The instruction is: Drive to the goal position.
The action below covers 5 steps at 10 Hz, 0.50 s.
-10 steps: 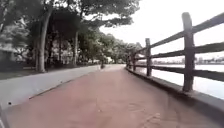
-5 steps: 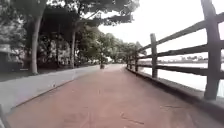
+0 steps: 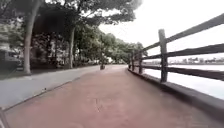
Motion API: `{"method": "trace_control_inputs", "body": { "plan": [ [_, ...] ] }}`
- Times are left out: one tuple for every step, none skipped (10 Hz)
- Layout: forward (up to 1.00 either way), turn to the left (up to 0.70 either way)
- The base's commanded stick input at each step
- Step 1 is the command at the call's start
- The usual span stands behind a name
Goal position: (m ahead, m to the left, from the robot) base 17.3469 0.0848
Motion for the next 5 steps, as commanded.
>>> {"method": "trace_control_inputs", "body": {
  "plan": [
    [1.0,0.0],
    [1.0,0.0],
    [1.0,0.0],
    [1.0,0.0],
    [1.0,0.0]
  ]
}}
